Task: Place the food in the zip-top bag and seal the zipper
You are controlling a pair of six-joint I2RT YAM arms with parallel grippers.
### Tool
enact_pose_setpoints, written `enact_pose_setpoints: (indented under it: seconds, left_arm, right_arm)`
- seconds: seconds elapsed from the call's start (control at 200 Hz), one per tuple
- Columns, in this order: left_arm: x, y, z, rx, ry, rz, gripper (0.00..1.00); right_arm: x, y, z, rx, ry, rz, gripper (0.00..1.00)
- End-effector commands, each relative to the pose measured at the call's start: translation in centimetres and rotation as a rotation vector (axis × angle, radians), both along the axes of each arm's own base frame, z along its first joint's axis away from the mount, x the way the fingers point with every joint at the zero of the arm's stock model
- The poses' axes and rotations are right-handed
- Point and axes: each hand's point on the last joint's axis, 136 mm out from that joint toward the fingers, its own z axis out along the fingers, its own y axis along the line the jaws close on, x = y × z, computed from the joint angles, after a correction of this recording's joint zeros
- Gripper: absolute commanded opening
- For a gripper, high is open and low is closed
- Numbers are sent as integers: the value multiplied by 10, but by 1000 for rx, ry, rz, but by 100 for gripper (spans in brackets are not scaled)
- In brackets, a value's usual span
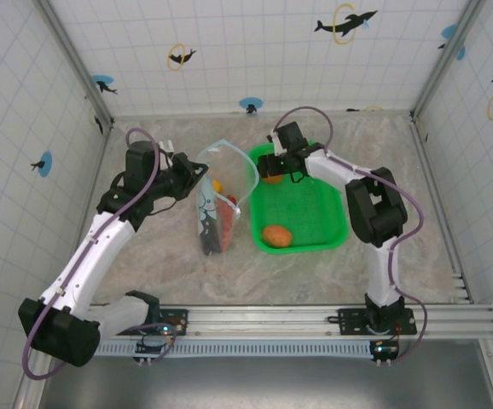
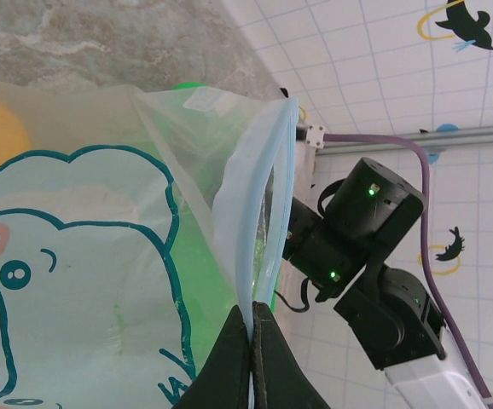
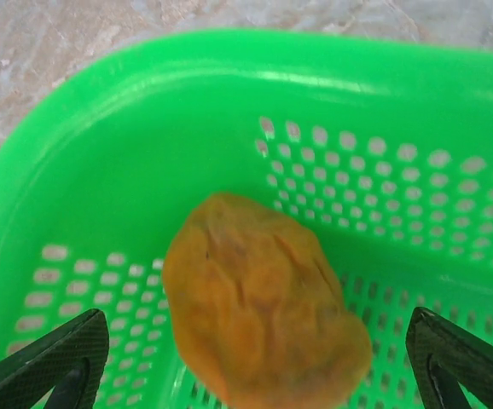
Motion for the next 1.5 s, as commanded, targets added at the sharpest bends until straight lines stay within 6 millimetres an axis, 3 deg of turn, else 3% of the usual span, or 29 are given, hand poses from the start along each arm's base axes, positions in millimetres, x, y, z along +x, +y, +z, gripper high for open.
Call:
enact_pose_setpoints:
  seconds: [0.0,0.165,0.39,0.62,0.736,0.936,1.071,1.171,1.336,1.496]
  left_arm:
    - [-1,2,-7,30,-3,-8,0]
    - [0,1,-5,32,-8,-8,0]
    - [1,1,-7,33,-5,-8,0]
    - [0,1,-4,28,-6,-6,0]
    - [0,1,0,17,-10,-7,0]
    - [0,-3,8,-10,-18,-16,0]
    - [-1,-3,7,-13,-15,-22,0]
    - [-3,-5,3,-8,-8,-38,0]
    - [-3,-9,1,-17,3,-59,0]
    - [-4,-11,7,-28,-9,-69,0]
  right_arm:
    - [2,8,-8,12,36,43,93]
    - [-1,7,-25,-2,75,42,89]
    - [-4,-2,-32,1,93,9,78]
    - [-12,-12,-7,42,47,-22,59]
    - [-21,-19,14,73,16,-47,58]
    - [-44,-36,67,148,-79,-92,56]
    - [-58,-46,117,216,-177,-111,55]
    - [-70,-46,165,305,-250,-98,54]
    - [-93,-27,233,473,-317,-30,54]
    - [-121,11,272,588,-331,81,54]
